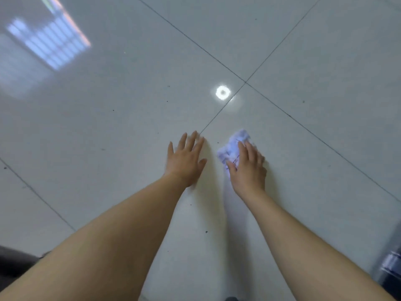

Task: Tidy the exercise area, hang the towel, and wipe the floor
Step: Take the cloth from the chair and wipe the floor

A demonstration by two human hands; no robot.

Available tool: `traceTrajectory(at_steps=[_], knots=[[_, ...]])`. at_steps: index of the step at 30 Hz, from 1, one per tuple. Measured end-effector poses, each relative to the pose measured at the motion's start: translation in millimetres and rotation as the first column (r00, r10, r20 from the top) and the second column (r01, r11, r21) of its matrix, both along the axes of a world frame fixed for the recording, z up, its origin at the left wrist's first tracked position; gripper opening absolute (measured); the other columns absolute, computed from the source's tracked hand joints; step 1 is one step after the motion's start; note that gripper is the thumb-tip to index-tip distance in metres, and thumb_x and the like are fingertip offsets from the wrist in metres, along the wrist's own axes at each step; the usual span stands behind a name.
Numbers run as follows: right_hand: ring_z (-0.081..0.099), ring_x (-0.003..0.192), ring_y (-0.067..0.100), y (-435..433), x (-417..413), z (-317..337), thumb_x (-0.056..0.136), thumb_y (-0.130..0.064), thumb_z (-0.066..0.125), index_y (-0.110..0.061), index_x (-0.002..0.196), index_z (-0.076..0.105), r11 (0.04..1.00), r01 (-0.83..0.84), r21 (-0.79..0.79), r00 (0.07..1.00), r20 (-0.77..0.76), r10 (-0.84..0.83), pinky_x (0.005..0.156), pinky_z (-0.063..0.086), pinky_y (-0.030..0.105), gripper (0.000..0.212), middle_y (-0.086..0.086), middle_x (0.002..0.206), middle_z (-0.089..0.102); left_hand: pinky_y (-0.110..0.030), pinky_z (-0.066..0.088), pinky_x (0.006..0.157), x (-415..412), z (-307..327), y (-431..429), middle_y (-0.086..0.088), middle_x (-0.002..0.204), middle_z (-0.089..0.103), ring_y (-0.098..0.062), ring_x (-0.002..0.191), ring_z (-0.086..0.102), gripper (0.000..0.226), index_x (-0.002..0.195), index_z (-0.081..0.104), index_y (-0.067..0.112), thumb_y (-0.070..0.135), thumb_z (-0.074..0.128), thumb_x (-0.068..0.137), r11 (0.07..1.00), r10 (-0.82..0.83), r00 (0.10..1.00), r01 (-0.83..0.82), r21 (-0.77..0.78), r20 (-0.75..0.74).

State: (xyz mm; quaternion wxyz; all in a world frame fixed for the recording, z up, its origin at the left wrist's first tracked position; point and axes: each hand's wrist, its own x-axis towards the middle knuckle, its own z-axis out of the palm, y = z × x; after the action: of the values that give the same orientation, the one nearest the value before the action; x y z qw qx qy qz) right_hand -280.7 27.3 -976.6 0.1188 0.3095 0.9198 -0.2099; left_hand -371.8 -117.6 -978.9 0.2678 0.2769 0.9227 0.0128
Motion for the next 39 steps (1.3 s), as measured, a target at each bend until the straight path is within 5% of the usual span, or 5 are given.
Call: traceTrajectory(at_steps=[7, 13, 26, 34, 39], knots=[[0.026, 0.139, 0.028, -16, 36, -31, 0.09, -0.043, 0.039, -0.025, 0.141, 0.033, 0.967, -0.209, 0.145, 0.978, 0.002, 0.211, 0.1, 0.029, 0.051, 0.054, -0.002, 0.151, 0.031, -0.051, -0.001, 0.114, 2, -24, -2, 0.004, 0.157, -0.017, -0.021, 0.145, -0.014, 0.066, 0.149, -0.009, 0.027, 0.049, 0.026, 0.097, 0.997, -0.042, 0.998, 0.045, 0.055, -0.054], [0.005, 0.143, 0.018, 27, -25, -32, 0.095, -0.046, 0.036, -0.03, 0.145, 0.021, 0.985, -0.054, 0.164, 0.999, 0.014, 0.052, 0.107, 0.01, 0.05, 0.055, -0.007, 0.156, 0.013, -0.051, -0.005, 0.114, -19, -29, -1, 0.004, 0.157, -0.018, -0.019, 0.145, -0.015, 0.065, 0.148, -0.008, 0.035, 0.055, 0.023, 0.095, 0.991, -0.107, 0.991, 0.112, 0.071, -0.078], [0.015, 0.141, 0.029, 72, -88, -49, 0.094, -0.034, 0.047, -0.019, 0.145, 0.027, 0.97, 0.204, 0.135, 0.961, -0.219, -0.171, 0.113, 0.008, 0.045, 0.057, 0.007, 0.154, 0.022, -0.048, -0.01, 0.115, -43, -48, 33, 0.007, 0.159, -0.009, -0.014, 0.145, -0.011, 0.055, 0.147, 0.0, 0.042, 0.05, 0.016, 0.095, 0.978, 0.01, 0.974, 0.037, 0.203, -0.226], [0.03, 0.133, 0.034, 60, -96, -48, 0.088, -0.045, 0.04, -0.024, 0.128, 0.051, 0.96, -0.245, 0.135, 0.917, -0.29, 0.274, 0.107, 0.022, 0.049, 0.046, 0.004, 0.142, 0.042, -0.041, -0.011, 0.116, -47, -46, 30, 0.007, 0.159, -0.006, -0.01, 0.145, -0.009, 0.067, 0.151, -0.002, 0.019, 0.048, 0.016, 0.093, 0.978, 0.032, 0.98, 0.01, 0.208, -0.197], [0.026, 0.136, 0.033, 56, -91, -48, 0.092, -0.044, 0.041, -0.024, 0.135, 0.043, 0.964, -0.176, 0.197, 0.952, -0.216, 0.218, 0.109, 0.019, 0.048, 0.048, 0.006, 0.148, 0.034, -0.04, -0.016, 0.114, -51, -45, 28, 0.005, 0.159, -0.01, -0.011, 0.144, -0.012, 0.073, 0.15, -0.007, 0.017, 0.048, 0.028, 0.093, 0.979, -0.007, 0.986, 0.041, 0.199, -0.165]])
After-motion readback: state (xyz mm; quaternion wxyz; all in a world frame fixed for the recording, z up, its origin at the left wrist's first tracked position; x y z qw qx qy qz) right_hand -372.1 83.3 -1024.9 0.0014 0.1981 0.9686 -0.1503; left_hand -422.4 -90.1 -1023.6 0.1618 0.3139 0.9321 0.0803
